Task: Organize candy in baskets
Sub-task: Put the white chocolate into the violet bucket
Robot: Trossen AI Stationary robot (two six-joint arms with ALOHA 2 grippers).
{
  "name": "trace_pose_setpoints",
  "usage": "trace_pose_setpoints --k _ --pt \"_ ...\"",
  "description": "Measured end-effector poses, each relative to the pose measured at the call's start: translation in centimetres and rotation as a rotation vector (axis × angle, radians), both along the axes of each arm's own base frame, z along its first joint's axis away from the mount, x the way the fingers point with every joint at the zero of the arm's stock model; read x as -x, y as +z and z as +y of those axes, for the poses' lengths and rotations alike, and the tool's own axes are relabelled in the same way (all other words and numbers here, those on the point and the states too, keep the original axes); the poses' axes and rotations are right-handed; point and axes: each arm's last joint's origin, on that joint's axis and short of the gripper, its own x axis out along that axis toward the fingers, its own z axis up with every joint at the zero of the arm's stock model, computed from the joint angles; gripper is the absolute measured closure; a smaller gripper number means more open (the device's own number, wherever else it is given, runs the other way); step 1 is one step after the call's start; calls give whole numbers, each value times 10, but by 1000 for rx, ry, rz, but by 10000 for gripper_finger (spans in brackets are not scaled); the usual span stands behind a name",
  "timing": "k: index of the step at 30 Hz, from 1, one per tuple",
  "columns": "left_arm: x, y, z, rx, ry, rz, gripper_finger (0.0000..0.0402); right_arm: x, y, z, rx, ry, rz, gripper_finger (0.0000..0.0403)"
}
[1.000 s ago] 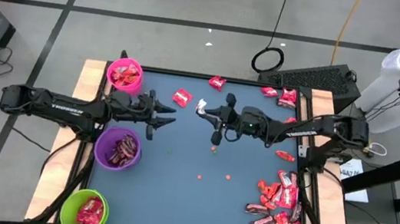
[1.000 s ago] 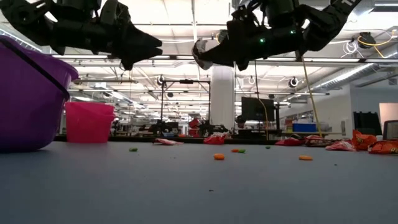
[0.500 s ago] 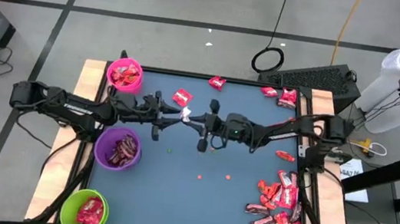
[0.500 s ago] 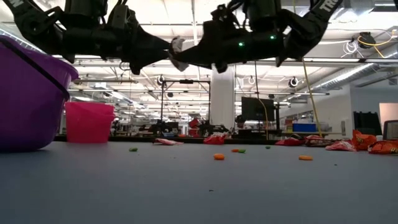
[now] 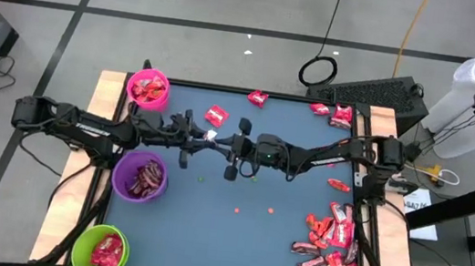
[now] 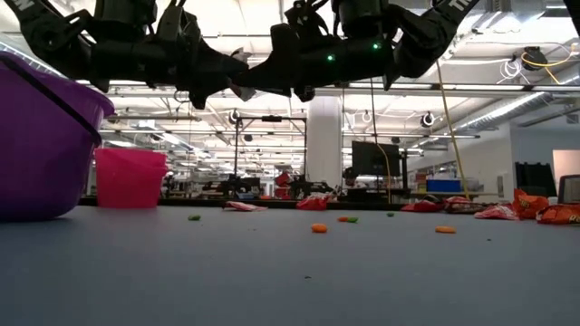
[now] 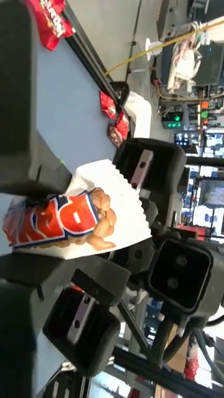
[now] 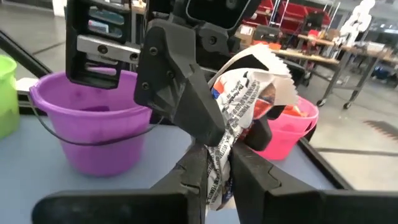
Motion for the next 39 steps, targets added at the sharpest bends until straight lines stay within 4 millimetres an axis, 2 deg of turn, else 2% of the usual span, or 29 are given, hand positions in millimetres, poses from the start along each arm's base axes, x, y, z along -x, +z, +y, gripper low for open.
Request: trace_pose_setpoints --k 3,6,10,16,21,26,31,36,39 --pt "-1 0 0 3 -17 10 333 2 3 1 -7 4 25 343" --pt "-1 8 -1 22 -48 -22 340 10 20 4 -1 18 31 313" --pt "0 14 -2 61 -63 36 326 27 46 7 10 26 68 267" --pt "4 38 -7 104 -79 260 322 57 63 18 -19 52 246 224" --pt "12 73 -16 107 -112 426 333 66 56 26 -29 68 384 216" --pt "29 97 -27 148 -148 661 332 66 46 26 -32 65 454 221" --pt "52 102 -37 295 -121 924 328 64 43 26 -21 67 457 226" --pt "77 91 -45 380 -72 1197 328 62 40 26 3 75 468 230" --pt "85 82 -49 408 -46 1287 327 62 39 26 6 75 474 230"
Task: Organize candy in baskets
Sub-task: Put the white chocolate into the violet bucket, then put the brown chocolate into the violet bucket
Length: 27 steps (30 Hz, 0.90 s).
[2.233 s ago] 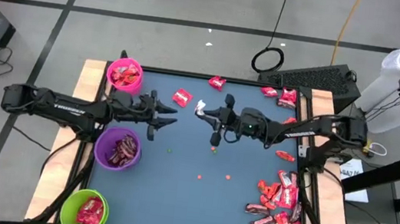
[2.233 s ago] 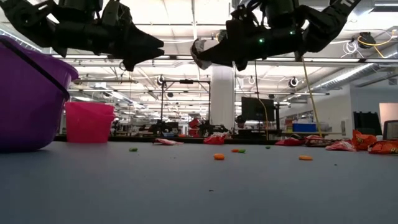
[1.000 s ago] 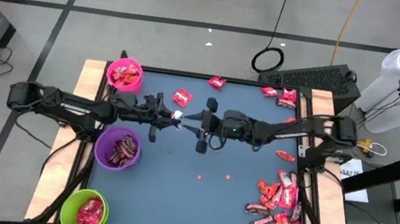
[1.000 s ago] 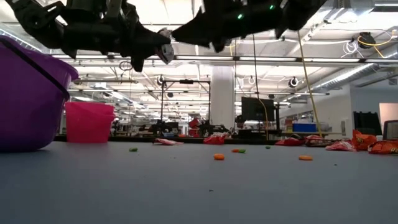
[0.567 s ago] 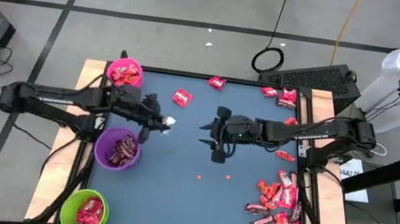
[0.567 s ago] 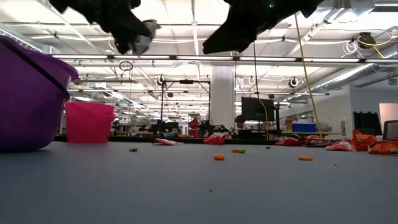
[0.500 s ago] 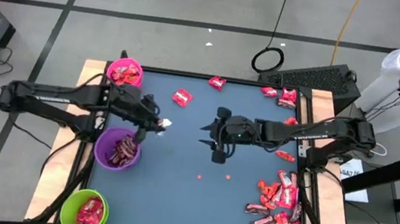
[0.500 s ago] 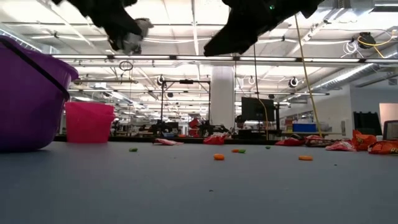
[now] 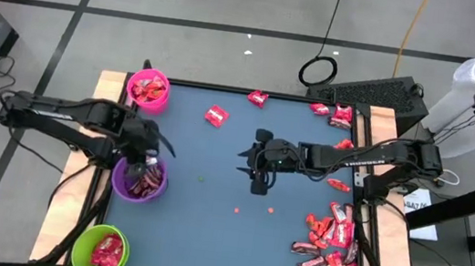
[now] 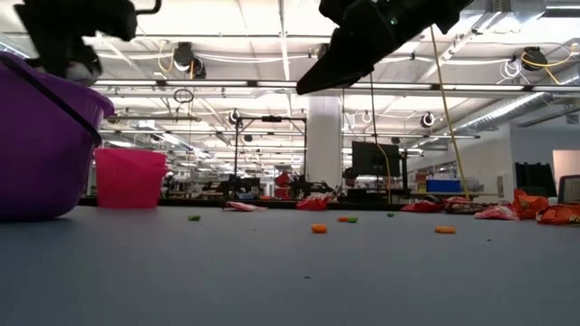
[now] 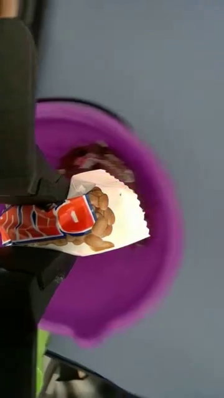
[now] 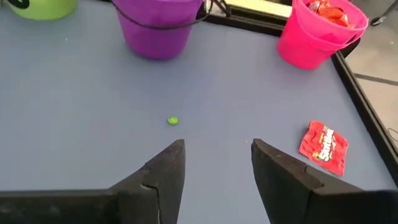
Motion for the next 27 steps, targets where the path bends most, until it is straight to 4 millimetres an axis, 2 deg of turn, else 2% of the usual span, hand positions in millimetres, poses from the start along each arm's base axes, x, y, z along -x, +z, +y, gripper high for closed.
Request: trace_pose_setpoints --k 5,10,13,18,23,27 --pt "1 -12 -2 6 20 57 327 1 -1 -1 -1 -3 16 232" --pt "1 -16 -2 10 40 75 322 1 -1 -3 0 -9 18 232" --pt "2 -19 0 12 61 87 298 1 -1 -4 -1 -12 18 232" --pt "2 -22 1 12 70 96 230 1 -1 -4 -1 -12 18 232" --pt "0 -12 3 22 -10 42 182 1 -2 -4 0 -12 21 232" --pt "-7 9 6 -95 -36 -98 174 1 -2 -4 5 -9 22 232"
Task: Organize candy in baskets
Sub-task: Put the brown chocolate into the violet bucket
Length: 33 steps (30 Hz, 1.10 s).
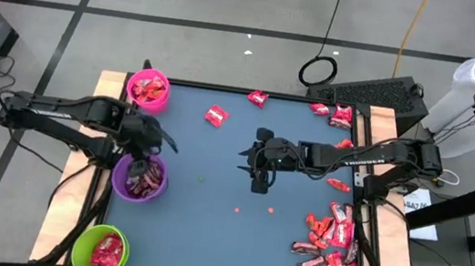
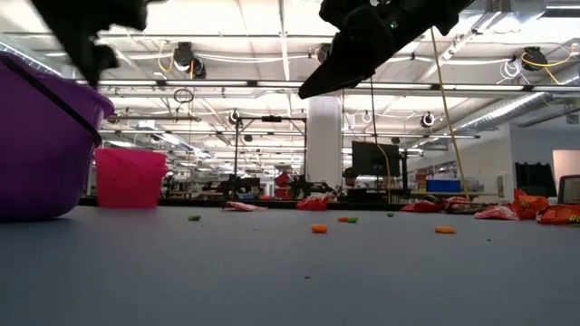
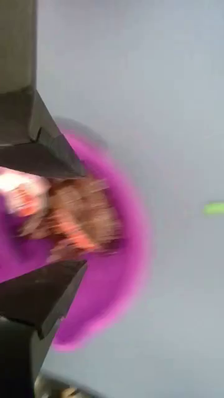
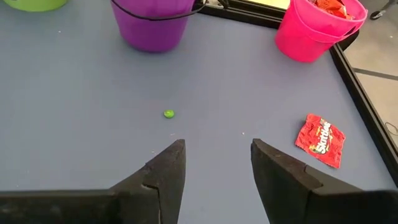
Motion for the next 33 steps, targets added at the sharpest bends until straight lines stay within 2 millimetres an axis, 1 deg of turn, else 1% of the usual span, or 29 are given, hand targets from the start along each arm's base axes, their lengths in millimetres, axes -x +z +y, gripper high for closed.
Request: trace_pose_setpoints --k 3,9,11,13,18,21,25,29,33 --pt "-10 13 3 -111 -9 -145 174 0 0 0 11 6 2 232" --pt "-37 31 8 -379 -53 -443 174 0 0 0 -1 -2 3 232" --pt "-49 32 9 -446 -91 -554 174 0 0 0 -2 -2 3 232" --pt "-62 28 9 -494 -149 -641 174 0 0 0 -2 -2 2 232" --pt "-91 9 6 -528 -246 -826 174 1 -2 0 -2 -3 29 232" --pt "-105 -8 7 -531 -283 -910 174 3 -5 0 -2 -3 56 232" --pt "-115 -33 10 -490 -300 -1004 174 3 -5 0 -41 -29 57 232" --pt "-108 -59 12 -463 -258 -1066 174 5 -7 -1 -21 -75 76 232" --pt "-93 -78 13 -438 -206 -1112 174 9 -11 -7 -16 -188 128 232"
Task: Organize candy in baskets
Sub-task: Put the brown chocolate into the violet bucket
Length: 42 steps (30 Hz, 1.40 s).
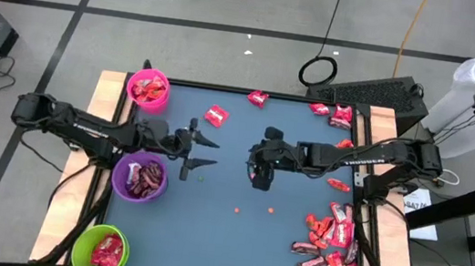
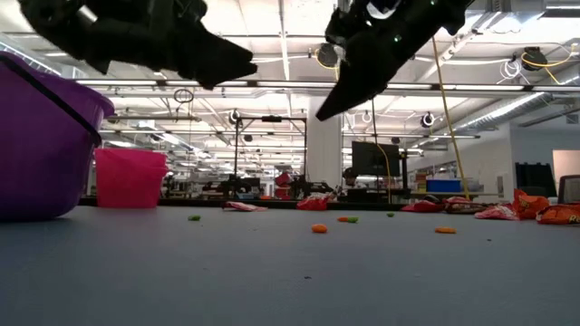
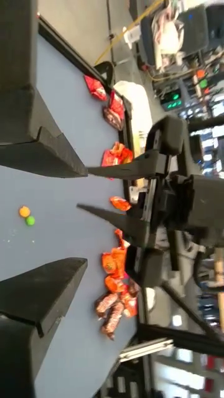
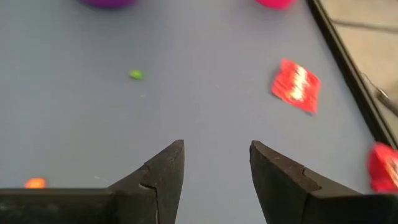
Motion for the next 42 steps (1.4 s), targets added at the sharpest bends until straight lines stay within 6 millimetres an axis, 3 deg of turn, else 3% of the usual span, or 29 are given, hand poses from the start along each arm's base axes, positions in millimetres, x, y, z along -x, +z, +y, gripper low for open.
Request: trace_pose_setpoints --k 6,14,22,26,34,42 --pt "11 -16 0 15 4 -16 174 12 -7 -26 -43 -190 97 232" --pt "12 -21 0 5 5 33 174 45 -19 -91 -92 -458 311 232" --pt "12 -22 0 3 29 42 174 76 -19 -145 45 -706 409 231" --pt "12 -22 0 3 29 44 174 93 -22 -165 23 -761 467 215" --pt "12 -22 0 4 29 44 174 133 -26 -198 -87 -900 565 141" --pt "12 -22 0 5 29 43 174 153 -46 -224 -169 -901 653 146"
